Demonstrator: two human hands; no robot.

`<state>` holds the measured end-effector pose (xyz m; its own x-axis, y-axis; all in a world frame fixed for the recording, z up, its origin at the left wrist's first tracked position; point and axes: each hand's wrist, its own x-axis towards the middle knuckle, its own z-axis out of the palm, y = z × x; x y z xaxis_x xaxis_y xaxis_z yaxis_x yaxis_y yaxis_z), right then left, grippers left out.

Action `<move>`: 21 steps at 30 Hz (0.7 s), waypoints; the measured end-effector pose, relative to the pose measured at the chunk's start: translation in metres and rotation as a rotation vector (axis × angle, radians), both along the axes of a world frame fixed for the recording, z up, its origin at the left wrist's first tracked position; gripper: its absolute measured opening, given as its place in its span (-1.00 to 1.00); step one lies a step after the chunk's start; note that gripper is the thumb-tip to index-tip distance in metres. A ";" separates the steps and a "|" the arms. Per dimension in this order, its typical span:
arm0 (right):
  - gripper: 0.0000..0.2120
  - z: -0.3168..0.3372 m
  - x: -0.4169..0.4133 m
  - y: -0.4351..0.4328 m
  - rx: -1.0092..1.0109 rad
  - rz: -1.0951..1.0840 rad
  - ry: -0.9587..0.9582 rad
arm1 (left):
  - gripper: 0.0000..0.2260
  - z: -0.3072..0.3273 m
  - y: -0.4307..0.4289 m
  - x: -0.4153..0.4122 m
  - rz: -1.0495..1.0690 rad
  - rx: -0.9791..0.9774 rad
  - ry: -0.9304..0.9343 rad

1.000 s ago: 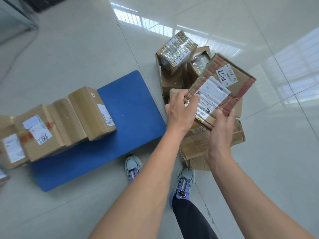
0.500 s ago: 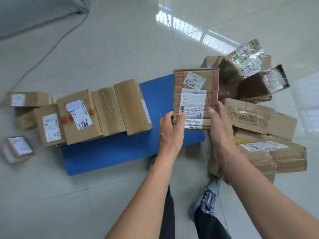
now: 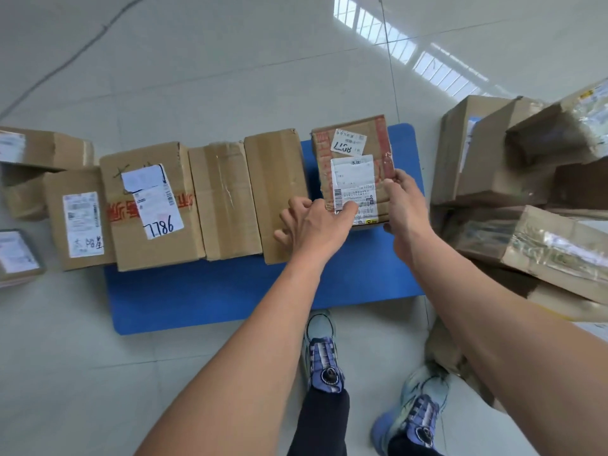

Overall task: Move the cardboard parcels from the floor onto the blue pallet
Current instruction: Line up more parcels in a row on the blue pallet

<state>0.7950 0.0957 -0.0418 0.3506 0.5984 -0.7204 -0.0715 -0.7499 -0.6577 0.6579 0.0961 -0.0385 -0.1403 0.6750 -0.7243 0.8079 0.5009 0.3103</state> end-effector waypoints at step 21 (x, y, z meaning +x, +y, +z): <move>-0.62 -0.062 -0.010 0.004 -0.045 -0.097 0.052 | -0.76 -0.020 -0.010 -0.014 0.041 0.009 -0.113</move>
